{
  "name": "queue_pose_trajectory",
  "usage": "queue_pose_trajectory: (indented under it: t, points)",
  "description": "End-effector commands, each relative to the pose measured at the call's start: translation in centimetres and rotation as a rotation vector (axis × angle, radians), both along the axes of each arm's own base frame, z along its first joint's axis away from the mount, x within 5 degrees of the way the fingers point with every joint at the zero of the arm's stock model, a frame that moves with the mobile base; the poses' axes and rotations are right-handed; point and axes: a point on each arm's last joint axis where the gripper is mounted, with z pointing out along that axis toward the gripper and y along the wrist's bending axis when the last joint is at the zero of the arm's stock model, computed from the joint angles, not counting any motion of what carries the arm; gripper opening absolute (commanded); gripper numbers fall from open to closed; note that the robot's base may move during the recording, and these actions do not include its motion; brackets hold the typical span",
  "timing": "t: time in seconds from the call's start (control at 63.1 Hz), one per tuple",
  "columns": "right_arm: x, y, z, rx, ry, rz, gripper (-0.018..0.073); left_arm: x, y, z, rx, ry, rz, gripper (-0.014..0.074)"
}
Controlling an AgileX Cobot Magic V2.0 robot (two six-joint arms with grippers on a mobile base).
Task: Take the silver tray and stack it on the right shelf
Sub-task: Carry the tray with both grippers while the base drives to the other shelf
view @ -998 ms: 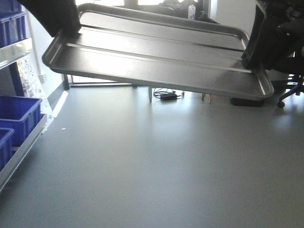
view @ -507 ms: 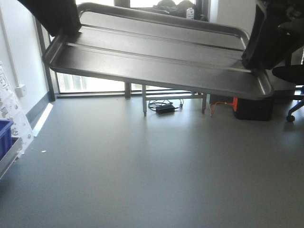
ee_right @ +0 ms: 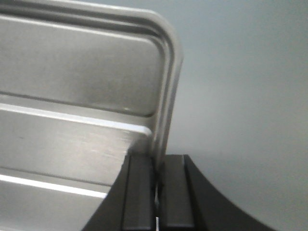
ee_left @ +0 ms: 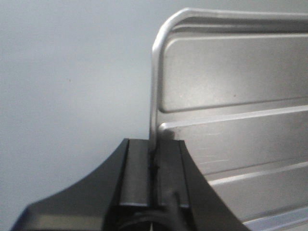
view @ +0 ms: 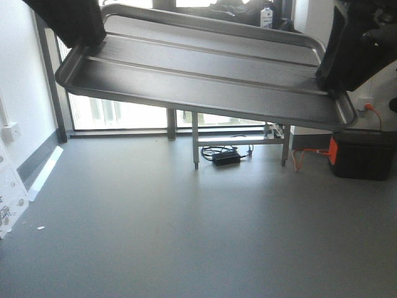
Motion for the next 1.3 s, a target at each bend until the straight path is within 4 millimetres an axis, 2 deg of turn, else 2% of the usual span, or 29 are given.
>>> queue_pose_trajectory:
  t: [0.0, 1.283]
  points:
    - [-0.10, -0.53, 1.39, -0.031, -0.074, 0.021, 0.0057, -0.20, 0.78, 2.41, -0.015, -0.107, -0.003, -0.0101]
    - [-0.10, -0.53, 1.39, -0.031, -0.074, 0.021, 0.0057, -0.20, 0.78, 2.41, -0.015, -0.107, -0.003, -0.0101]
